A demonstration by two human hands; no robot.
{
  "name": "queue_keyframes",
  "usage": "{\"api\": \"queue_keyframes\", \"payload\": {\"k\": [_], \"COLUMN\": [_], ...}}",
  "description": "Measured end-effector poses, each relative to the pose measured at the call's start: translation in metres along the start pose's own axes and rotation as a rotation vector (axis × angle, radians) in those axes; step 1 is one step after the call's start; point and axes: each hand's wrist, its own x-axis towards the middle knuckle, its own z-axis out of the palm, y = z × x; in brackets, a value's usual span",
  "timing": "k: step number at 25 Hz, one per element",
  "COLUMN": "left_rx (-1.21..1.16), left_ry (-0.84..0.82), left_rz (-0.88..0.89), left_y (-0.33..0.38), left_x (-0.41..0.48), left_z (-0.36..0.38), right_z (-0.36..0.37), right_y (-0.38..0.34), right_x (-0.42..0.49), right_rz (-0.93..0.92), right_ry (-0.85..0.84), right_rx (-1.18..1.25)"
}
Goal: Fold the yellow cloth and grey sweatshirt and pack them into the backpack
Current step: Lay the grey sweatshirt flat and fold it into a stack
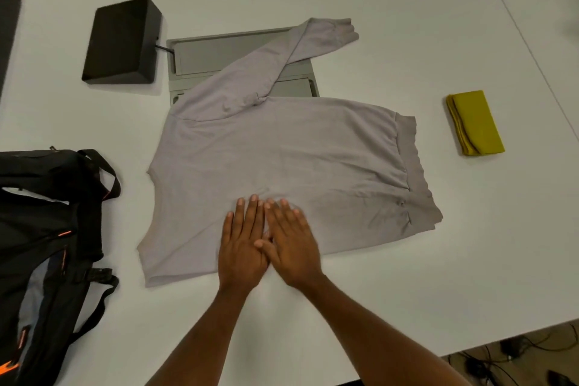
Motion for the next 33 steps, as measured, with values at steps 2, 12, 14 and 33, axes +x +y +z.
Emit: {"api": "queue_keyframes", "payload": {"k": [2, 12, 14, 33], "left_rx": [-0.022, -0.095, -0.094, -0.112], "left_ry": [0.012, 0.024, 0.018, 0.020], "left_rz": [-0.042, -0.044, -0.035, -0.166], "left_y": [0.001, -0.002, -0.002, -0.082], "left_x": [0.001, 0.001, 0.000, -0.040], "left_z": [-0.001, -0.011, -0.012, -0.025], "right_z": [-0.004, -0.080, -0.090, -0.102], "right_y": [0.023, 0.167, 0.183, 0.199], "right_x": [-0.002, -0.044, -0.050, -0.055], "right_rz": [0.032, 0.231, 0.231, 0.187], "right_ry": [0.041, 0.072, 0.062, 0.062], "right_rx": [-0.096, -0.270, -0.279, -0.224]}}
